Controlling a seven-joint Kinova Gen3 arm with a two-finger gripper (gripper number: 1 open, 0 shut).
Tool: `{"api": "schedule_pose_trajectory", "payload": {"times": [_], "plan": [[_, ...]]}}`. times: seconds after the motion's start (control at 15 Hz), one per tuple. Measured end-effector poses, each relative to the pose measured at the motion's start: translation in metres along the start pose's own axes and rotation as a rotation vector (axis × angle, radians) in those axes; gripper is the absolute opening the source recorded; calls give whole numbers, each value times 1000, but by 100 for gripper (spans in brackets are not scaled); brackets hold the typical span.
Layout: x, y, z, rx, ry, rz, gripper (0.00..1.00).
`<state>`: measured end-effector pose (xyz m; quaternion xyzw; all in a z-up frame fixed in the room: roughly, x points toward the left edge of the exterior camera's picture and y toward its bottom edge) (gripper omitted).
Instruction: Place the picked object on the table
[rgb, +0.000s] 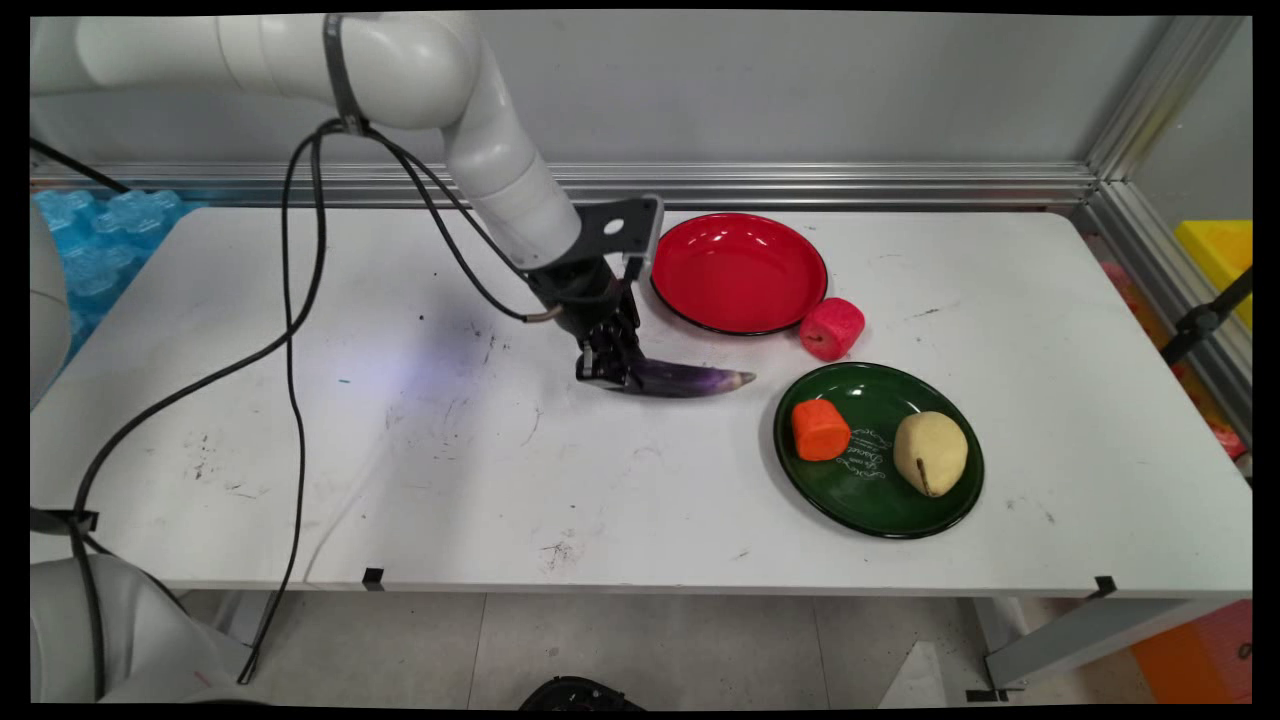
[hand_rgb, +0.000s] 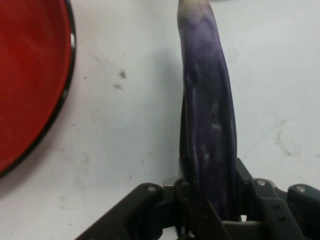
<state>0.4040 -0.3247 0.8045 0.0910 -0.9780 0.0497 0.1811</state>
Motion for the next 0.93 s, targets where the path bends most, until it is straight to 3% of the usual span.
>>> {"api": "schedule_pose_trajectory", "payload": {"times": [0.4, 0.47, 0.93], "plan": [[-5, -1, 26, -21, -16, 19, 0], [-5, -1, 28, -22, -15, 22, 100], [-2, 0, 23, -18, 11, 45, 100]]}}
